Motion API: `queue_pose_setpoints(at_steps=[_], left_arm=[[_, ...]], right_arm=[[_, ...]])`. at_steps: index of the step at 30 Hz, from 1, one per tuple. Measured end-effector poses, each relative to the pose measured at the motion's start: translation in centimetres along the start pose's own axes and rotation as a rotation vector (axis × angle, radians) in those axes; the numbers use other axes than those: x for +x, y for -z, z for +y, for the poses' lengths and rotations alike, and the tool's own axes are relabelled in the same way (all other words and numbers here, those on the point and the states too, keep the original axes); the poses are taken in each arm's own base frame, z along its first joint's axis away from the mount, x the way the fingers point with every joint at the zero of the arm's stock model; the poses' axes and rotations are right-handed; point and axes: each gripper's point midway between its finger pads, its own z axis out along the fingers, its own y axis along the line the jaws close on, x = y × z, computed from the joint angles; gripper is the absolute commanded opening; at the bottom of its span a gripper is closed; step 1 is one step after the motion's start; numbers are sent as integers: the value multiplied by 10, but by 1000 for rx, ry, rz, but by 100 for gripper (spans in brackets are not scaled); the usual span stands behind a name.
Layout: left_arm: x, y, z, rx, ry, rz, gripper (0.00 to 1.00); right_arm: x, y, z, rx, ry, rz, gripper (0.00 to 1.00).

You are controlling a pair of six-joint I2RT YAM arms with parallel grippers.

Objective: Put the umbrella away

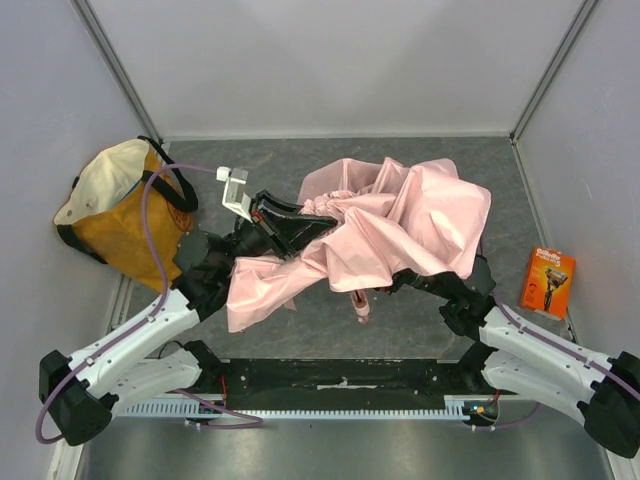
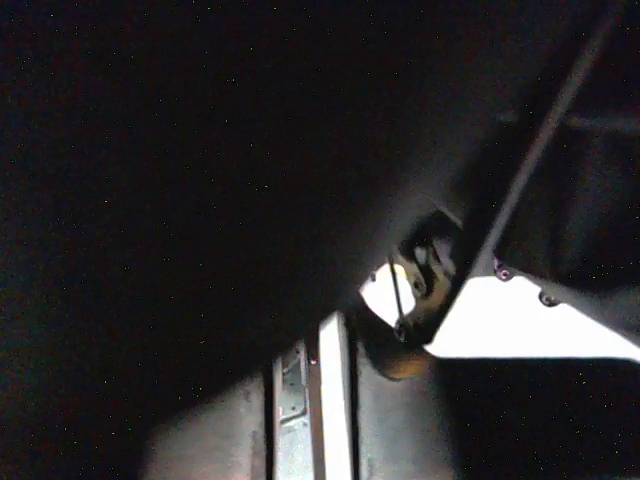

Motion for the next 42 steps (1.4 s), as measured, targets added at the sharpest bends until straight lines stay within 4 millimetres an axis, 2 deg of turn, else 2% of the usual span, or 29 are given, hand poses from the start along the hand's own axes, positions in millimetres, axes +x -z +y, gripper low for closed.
queue_pose_setpoints(at_steps=[4,12,17,22,26,29,32,36,37,41,42], left_arm=[[-4,9,5,-75,54,-35,2],[1,24,25,-277,202,-37,2],[8,31,43,-389,222,-21,2],[15,35,45,-420,233,6,2],[6,37,53,-458,218,-34,2],[2,38,56,-485,209,-45,2],[-2,39,58,-506,206,-55,2],[-8,39,60,-529,201,-75,2],[-9,40,62,-543,201,-77,2],[-6,43,70,-590,204,-71,2],[-4,44,71,-598,208,-65,2]], right_arm=[[1,0,-3,37,-27,-25,61],[13,1,0,142,-39,-41,66],[11,18,-10,233,13,-58,74],[21,29,-8,230,10,-25,75],[42,30,-2,193,-1,59,75],[48,29,2,176,5,112,69],[42,21,1,195,31,135,64],[44,17,3,227,73,131,50],[48,15,2,247,89,140,49],[64,7,10,326,187,175,65],[67,8,13,338,207,178,66]])
